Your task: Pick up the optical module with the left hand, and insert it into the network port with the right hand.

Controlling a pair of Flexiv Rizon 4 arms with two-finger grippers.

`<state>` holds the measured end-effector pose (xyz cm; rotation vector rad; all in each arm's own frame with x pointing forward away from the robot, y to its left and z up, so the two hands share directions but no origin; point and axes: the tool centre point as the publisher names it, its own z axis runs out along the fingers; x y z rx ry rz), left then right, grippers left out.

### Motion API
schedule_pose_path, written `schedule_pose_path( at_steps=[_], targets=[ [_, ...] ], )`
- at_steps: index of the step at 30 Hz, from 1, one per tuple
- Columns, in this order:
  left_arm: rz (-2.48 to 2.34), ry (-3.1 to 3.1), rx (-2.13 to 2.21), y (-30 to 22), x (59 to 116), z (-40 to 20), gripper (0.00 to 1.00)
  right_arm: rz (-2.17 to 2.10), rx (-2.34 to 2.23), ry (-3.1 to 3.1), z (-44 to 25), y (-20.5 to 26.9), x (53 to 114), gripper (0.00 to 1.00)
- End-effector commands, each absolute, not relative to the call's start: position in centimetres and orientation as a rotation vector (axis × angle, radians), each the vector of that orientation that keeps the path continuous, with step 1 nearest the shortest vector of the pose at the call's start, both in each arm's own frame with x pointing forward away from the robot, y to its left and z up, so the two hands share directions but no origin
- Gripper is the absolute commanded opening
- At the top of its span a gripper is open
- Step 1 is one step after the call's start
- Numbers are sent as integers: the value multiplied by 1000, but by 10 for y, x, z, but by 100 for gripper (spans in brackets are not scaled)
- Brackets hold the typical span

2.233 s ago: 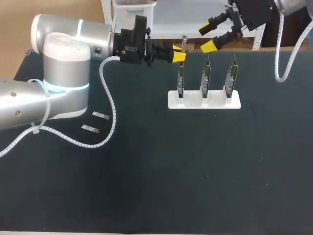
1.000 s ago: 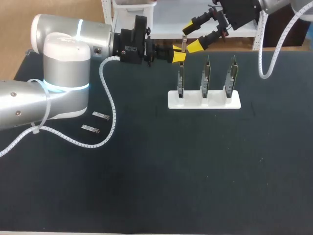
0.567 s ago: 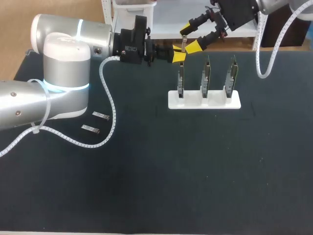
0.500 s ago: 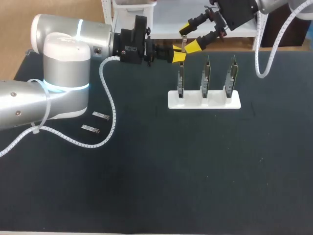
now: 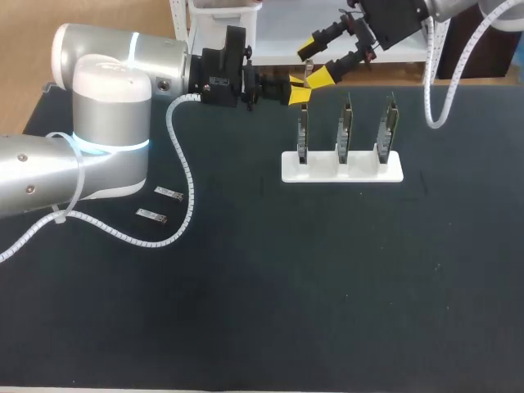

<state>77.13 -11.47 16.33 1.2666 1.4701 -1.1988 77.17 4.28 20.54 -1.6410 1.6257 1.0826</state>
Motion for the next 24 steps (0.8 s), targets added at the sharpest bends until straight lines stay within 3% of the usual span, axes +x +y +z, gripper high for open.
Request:
schedule_pose_path(
  at_steps=[1, 2, 24],
  targets=[
    [-1193, 1470, 1261, -114, 769, 163, 0, 1080, -1640, 1624, 206, 43, 770, 47],
    [-1193, 1470, 1261, -114, 769, 163, 0, 1080, -1641, 1622, 206, 43, 770, 0],
    [-1193, 1470, 1261, -114, 769, 163, 0, 1077, -1655, 1609, 209, 48, 766, 0]
  ],
)
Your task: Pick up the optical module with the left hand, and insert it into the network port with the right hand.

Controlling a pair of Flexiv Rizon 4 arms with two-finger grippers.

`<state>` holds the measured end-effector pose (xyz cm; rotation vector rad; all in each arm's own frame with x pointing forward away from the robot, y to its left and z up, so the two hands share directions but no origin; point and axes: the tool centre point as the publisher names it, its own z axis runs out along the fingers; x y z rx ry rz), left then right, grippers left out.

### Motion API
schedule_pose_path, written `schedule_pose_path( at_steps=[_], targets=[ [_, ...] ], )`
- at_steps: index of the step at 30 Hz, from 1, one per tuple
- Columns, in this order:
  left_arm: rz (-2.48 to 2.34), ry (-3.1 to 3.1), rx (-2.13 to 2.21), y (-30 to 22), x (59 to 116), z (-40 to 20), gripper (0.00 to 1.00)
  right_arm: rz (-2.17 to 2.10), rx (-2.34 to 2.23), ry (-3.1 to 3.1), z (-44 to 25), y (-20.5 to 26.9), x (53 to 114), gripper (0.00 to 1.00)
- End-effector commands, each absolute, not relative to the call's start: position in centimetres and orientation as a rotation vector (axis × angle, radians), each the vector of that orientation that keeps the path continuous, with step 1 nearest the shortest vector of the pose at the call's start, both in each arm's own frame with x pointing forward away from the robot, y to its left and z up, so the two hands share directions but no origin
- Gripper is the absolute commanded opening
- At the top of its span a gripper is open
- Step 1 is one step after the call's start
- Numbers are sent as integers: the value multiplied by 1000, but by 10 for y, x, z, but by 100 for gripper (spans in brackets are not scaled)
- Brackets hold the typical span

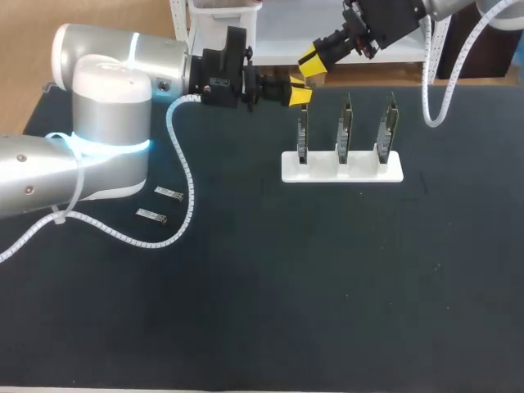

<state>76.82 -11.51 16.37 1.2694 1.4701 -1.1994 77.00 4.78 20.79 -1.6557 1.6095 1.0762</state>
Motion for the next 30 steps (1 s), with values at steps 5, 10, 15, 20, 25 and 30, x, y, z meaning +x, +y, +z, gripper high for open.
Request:
schedule_pose_path(
  at_steps=[5, 10, 15, 20, 25, 30],
  targets=[
    [-1193, 1470, 1261, -114, 769, 163, 0, 1075, -1655, 1607, 209, 48, 765, 0],
    [-1193, 1470, 1261, -114, 769, 163, 100, 1072, -1652, 1609, 210, 47, 764, 0],
    [-1193, 1470, 1261, -114, 769, 163, 100, 1064, -1647, 1610, 211, 45, 764, 0],
    [-1193, 1470, 1261, -114, 769, 163, 100, 1059, -1640, 1615, 212, 43, 764, 0],
    [-1159, 1498, 1321, -108, 766, 166, 100, 1056, -1636, 1619, 211, 40, 762, 0],
    [-1118, 1534, 1394, -100, 764, 167, 100, 1054, -1629, 1627, 210, 38, 762, 0]
  ],
)
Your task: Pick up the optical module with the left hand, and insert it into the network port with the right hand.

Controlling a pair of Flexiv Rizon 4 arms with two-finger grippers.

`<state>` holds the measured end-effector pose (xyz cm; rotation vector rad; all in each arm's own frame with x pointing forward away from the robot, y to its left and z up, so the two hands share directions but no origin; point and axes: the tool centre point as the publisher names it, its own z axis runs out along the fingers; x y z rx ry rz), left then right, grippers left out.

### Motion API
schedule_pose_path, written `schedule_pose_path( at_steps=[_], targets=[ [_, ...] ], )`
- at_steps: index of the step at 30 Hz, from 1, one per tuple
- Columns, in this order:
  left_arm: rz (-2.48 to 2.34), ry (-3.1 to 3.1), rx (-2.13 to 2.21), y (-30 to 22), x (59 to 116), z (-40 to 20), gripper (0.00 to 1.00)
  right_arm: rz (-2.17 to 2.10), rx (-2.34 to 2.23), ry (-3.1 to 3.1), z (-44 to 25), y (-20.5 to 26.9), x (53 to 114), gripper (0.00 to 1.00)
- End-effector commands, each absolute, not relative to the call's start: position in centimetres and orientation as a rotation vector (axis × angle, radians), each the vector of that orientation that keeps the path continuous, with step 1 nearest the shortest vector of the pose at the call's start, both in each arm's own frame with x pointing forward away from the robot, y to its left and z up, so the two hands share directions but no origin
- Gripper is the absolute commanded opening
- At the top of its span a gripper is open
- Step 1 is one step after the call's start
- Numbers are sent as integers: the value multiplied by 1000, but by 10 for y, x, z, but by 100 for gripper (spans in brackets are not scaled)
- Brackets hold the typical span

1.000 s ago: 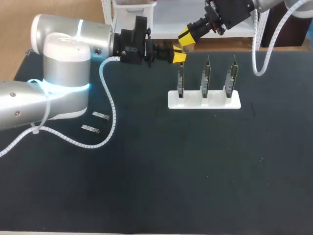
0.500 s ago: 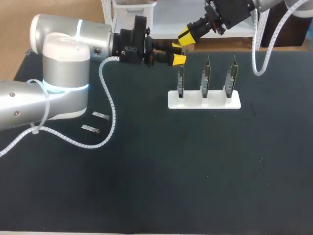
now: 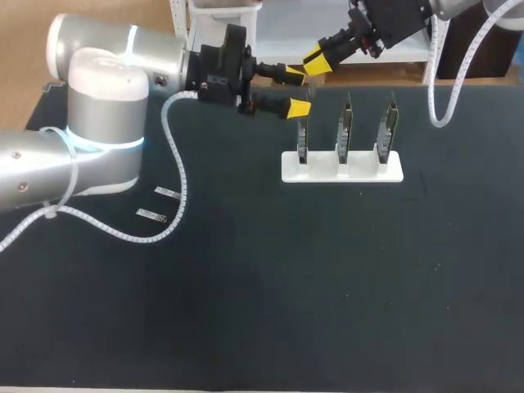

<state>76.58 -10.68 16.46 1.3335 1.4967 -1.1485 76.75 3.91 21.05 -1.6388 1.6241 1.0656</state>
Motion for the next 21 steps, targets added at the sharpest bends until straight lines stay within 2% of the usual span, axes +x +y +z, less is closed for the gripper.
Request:
schedule_pose_path(
  at_steps=[1, 21],
  targets=[
    [-1132, 1534, 1397, -99, 764, 167, 100, 1053, -1630, 1628, 210, 38, 762, 0],
    [-1025, 1680, 1555, -82, 771, 136, 100, 1045, -1618, 1631, 211, 34, 760, 0]
  ],
)
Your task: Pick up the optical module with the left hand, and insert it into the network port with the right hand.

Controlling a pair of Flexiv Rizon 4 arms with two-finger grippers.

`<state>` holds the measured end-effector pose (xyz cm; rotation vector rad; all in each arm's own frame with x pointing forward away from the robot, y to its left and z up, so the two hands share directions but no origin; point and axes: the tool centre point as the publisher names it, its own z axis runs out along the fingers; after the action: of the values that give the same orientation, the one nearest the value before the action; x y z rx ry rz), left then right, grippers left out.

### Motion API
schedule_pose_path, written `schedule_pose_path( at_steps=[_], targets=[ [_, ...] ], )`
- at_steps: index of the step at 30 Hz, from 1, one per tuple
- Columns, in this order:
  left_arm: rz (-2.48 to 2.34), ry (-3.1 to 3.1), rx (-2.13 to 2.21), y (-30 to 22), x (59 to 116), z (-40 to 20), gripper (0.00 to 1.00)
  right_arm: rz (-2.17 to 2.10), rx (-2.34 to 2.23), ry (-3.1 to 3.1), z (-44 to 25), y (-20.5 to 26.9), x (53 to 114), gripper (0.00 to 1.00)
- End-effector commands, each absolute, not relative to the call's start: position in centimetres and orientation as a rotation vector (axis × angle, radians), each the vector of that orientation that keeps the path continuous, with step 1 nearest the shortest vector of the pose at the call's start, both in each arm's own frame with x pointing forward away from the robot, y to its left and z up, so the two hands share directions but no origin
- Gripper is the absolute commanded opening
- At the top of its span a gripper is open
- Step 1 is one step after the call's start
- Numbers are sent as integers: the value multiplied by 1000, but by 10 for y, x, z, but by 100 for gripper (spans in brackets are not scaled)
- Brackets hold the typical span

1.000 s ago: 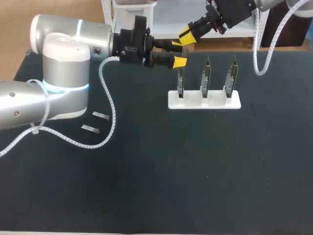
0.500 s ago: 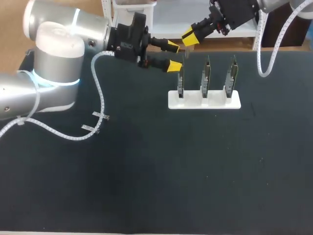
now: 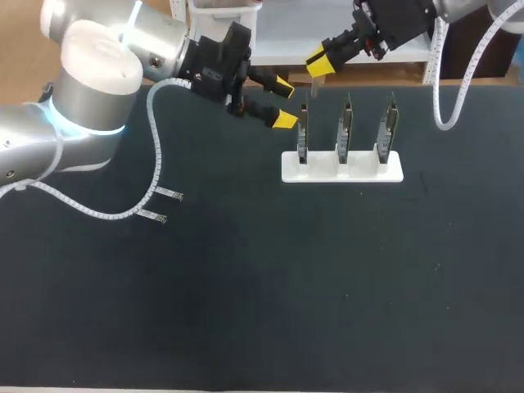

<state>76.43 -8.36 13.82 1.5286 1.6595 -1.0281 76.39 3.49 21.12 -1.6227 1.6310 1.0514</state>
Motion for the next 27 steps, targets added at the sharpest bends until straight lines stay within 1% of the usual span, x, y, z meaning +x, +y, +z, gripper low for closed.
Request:
schedule_pose_path(
  at_steps=[1, 27],
  targets=[
    [-1027, 1689, 1552, -81, 771, 135, 100, 1045, -1620, 1631, 211, 34, 760, 0],
    [-1041, 1788, 1631, -89, 766, 109, 100, 1051, -1587, 1621, 210, 29, 753, 0]
  ],
)
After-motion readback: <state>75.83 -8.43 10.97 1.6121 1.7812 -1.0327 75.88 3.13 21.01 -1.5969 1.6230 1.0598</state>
